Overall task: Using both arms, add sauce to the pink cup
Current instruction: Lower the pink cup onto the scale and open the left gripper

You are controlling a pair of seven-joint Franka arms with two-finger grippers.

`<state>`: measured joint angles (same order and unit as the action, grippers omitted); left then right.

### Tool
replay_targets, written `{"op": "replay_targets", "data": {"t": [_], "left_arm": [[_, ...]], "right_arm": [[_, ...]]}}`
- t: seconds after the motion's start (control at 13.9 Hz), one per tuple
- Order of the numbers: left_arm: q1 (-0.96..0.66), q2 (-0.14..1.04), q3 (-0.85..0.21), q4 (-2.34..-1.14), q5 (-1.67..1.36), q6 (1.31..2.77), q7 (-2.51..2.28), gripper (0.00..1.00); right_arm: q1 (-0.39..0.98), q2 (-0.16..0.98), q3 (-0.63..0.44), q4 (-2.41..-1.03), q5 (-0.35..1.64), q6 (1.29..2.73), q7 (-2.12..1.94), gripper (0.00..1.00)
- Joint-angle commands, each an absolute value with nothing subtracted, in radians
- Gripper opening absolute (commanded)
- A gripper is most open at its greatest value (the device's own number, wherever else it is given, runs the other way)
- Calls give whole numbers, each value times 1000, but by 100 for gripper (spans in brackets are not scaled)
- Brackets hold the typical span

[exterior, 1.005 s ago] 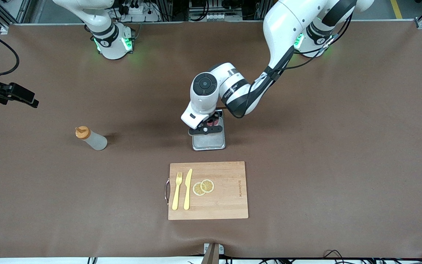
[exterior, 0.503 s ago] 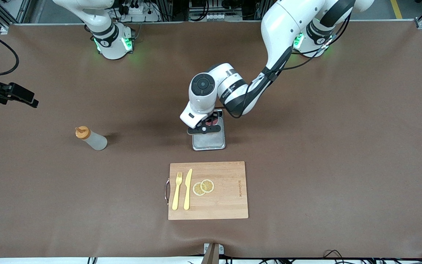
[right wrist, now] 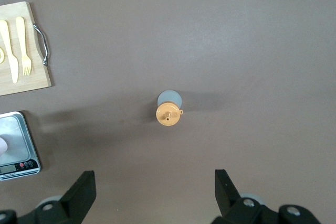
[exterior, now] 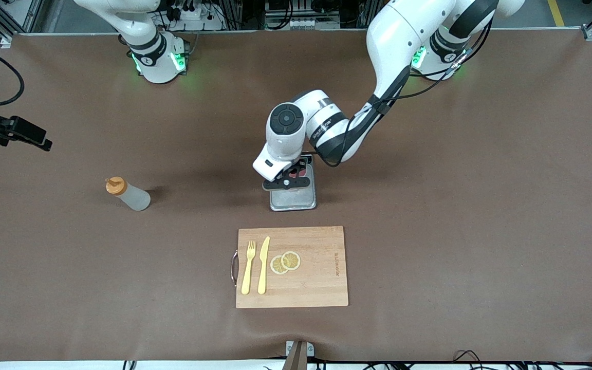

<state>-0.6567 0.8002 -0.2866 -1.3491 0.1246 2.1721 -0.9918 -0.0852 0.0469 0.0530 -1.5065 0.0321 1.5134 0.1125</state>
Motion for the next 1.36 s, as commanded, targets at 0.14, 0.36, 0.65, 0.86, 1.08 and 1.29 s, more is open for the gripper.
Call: {"op": "replay_targets", "data": {"t": [0.14,0.36,0.65,0.86,1.08,1.29], "left_arm": [[-684,824,-265,-1324,138,2195,-965,100],[-683,815,-265,-1322,138,2195,-968,100],[-680,778,-267,-1322,140,2183,-969,100],[-673,758,-267,-1324,141,2152,-969,100],[-669,727,-270,-1324,141,2114,-968,100],[-651,661,-267,-1324,140,2053,-960,100]], "right_arm": [[-100,51,63,-1497,48,1505,123,100],[-104,54,63,-1497,48,1505,123,100],[-107,55,64,-1488,49,1514,121,100],[-109,60,63,-1486,49,1513,121,100],[-115,63,63,-1485,49,1514,121,100],[-150,81,61,-1488,40,1509,133,100]]}}
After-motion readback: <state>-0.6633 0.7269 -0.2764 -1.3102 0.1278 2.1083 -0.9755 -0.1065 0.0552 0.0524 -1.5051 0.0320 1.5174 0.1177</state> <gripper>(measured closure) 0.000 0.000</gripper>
